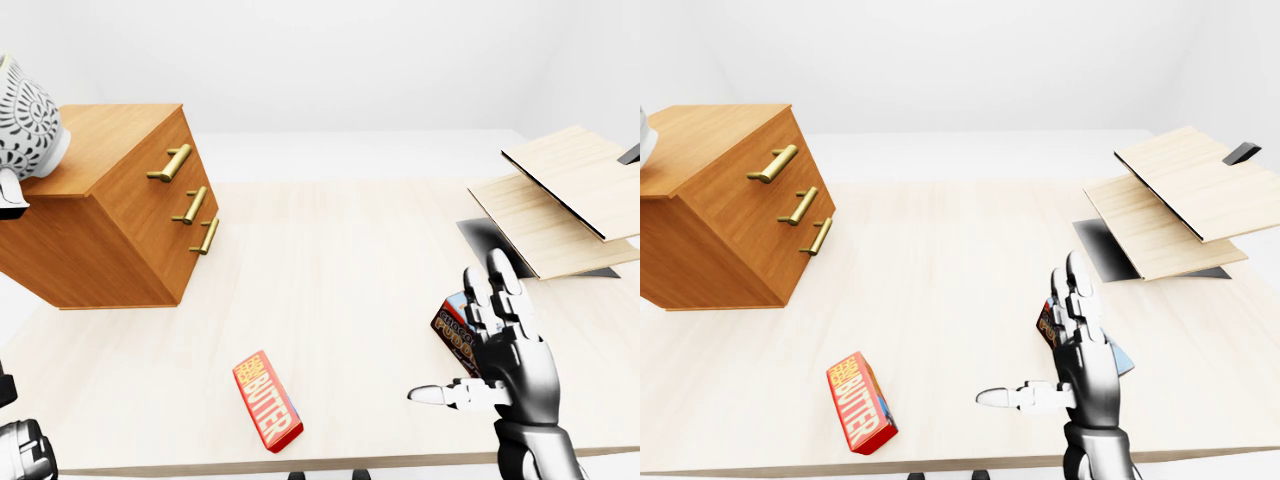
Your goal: Close the top drawer of the cabinet and put the bowl on top of it.
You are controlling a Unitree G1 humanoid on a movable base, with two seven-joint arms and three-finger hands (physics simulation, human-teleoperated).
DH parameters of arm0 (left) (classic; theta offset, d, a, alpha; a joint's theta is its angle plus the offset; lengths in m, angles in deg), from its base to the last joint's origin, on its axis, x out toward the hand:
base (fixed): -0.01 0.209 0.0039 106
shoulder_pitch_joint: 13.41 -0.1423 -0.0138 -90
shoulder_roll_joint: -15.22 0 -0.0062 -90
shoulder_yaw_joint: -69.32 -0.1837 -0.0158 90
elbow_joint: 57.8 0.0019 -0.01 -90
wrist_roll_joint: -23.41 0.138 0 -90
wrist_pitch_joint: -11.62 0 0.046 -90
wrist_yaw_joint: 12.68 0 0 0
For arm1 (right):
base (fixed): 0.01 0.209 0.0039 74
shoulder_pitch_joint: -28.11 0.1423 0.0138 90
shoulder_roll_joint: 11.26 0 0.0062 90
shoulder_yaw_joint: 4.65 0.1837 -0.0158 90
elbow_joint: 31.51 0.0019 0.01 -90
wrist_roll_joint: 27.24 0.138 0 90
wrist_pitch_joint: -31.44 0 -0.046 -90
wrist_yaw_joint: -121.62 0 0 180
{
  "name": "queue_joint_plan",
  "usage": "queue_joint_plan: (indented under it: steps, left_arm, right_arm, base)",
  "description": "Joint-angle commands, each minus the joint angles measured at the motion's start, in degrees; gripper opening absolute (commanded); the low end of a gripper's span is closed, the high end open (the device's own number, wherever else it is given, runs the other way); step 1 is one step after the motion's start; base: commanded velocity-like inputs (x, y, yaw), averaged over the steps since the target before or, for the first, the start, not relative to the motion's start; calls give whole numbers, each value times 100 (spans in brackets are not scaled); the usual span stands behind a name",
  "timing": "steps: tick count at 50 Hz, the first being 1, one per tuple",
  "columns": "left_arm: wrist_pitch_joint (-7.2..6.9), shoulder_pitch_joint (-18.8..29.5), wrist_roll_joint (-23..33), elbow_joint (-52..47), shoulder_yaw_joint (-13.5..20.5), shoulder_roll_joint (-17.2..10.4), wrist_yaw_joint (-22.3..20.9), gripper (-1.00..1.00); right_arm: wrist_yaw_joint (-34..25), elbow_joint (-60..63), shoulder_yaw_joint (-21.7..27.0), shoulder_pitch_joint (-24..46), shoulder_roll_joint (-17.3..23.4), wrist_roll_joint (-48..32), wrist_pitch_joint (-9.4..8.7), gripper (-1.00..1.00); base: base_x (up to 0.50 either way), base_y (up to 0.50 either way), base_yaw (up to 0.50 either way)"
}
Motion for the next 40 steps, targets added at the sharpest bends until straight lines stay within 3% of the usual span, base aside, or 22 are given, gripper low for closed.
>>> queue_joint_plan:
  steps: [1, 23, 24, 25, 26, 40]
  left_arm:
    - [0, 18, 49, 13, 24, 1, 107, -100]
    - [0, 101, 65, 249, -20, -24, 138, -100]
    - [0, 110, 66, 285, -32, -27, 147, -71]
    - [0, 135, 71, 348, -47, -37, 170, 0]
    - [0, 181, 62, 440, -65, -44, 186, 100]
    - [0, 189, 89, 340, -84, -76, 99, 100]
  right_arm:
    - [21, -19, -26, -2, 9, -17, 0, 100]
    - [39, -25, -37, -5, 30, -12, 0, 100]
    - [41, -25, -34, 0, 30, -12, 0, 100]
    - [44, -28, -33, 9, 31, -16, 0, 100]
    - [43, -25, -36, 9, 31, -20, 0, 100]
    - [51, -63, -72, 16, 38, -51, 0, 100]
  base:
    - [0, 0, 0]
    - [0, 0, 0]
    - [0, 0, 0]
    - [0, 0, 0]
    - [0, 0, 0]
    - [0, 0, 0]
